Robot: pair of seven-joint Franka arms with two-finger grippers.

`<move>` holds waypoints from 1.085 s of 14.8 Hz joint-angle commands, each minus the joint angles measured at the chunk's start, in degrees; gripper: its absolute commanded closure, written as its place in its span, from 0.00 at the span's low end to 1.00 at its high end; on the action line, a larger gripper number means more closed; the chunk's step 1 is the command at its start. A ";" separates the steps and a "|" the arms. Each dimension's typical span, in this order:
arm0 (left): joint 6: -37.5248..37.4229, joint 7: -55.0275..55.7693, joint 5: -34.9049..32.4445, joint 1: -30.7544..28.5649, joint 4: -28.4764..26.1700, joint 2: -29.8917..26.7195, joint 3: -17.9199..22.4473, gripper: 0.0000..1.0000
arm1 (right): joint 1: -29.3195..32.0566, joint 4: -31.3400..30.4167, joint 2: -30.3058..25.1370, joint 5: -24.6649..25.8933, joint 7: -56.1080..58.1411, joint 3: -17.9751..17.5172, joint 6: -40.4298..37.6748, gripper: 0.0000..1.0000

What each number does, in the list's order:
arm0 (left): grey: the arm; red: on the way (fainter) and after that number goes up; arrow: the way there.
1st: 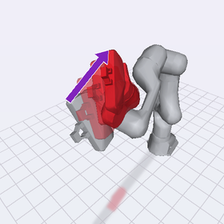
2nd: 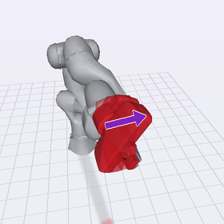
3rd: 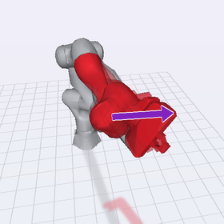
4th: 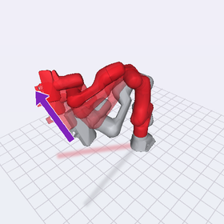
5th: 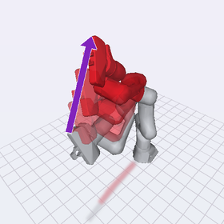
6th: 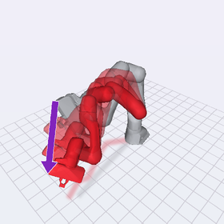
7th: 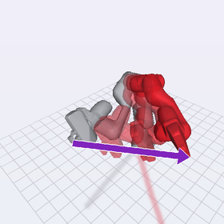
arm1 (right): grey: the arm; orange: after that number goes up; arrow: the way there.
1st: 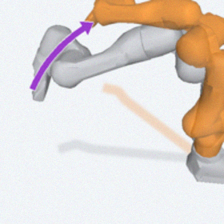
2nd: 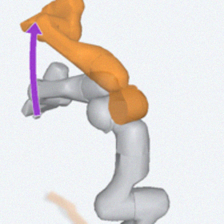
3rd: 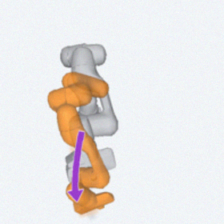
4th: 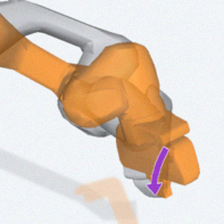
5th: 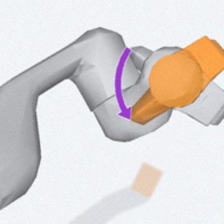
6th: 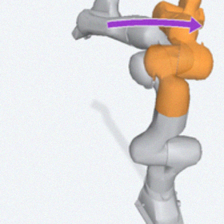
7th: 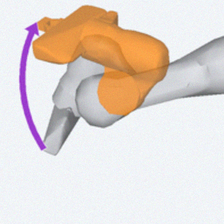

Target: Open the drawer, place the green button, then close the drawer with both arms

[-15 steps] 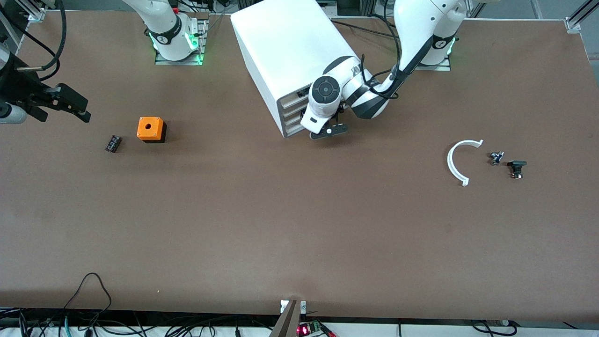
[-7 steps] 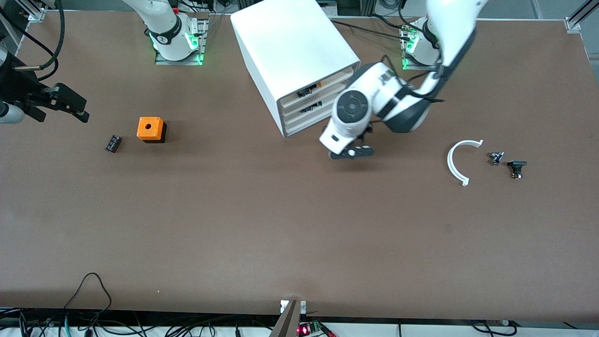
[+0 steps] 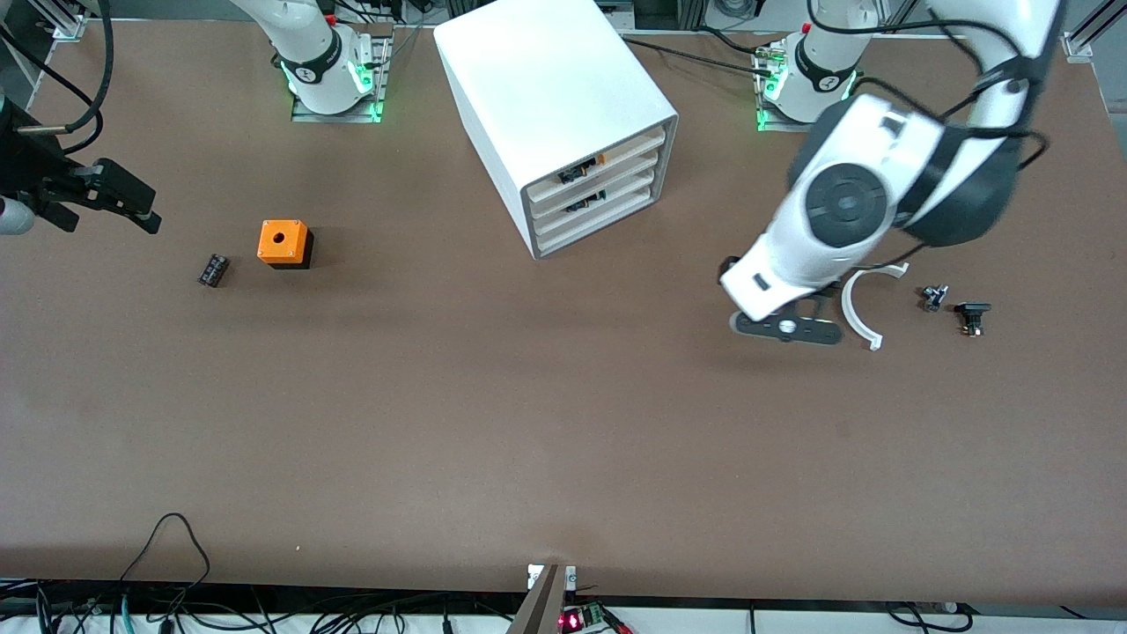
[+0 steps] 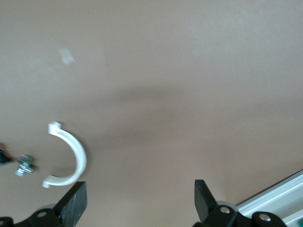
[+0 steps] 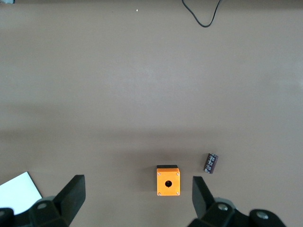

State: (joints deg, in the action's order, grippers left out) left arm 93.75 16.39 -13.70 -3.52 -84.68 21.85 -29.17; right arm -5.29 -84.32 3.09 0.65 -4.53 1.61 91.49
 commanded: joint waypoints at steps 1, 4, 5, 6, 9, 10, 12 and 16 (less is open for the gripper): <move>-1.11 -9.33 -0.64 -2.89 -0.04 -5.39 1.12 0.00 | -0.16 2.32 1.30 1.54 0.05 -0.20 -1.40 0.00; -0.50 -17.24 6.62 -0.28 -1.27 -11.45 12.78 0.00 | -0.25 2.32 1.30 1.55 0.05 -0.29 -1.49 0.00; 0.02 -20.41 9.71 1.74 -3.45 -13.83 17.70 0.00 | -0.25 2.32 1.30 1.55 0.05 -0.29 -1.49 0.00; 1.59 -22.09 12.61 2.72 -6.26 -16.89 21.58 0.00 | -0.25 2.32 1.30 1.55 0.05 -0.29 -1.49 0.00; 9.23 -22.46 15.81 5.71 -17.95 -24.73 27.50 0.00 | -0.25 2.32 1.30 1.55 0.05 -0.29 -1.49 0.00; 9.52 -21.94 15.54 5.72 -17.89 -25.18 27.59 0.00 | -0.25 2.32 1.30 1.55 0.05 -0.29 -1.49 0.00; 7.08 -21.76 11.43 5.98 -17.36 -24.67 27.42 0.00 | -0.25 2.32 1.30 1.55 0.05 -0.29 -1.49 0.00; 2.67 -20.27 11.06 5.89 -12.70 -22.11 27.15 0.00 | -0.25 2.32 1.30 1.46 0.05 -0.29 -1.49 0.00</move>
State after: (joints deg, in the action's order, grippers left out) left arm 98.47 -4.92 -1.23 1.77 -100.10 -1.54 -2.38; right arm -5.41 -83.98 3.62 1.31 -4.53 1.50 91.47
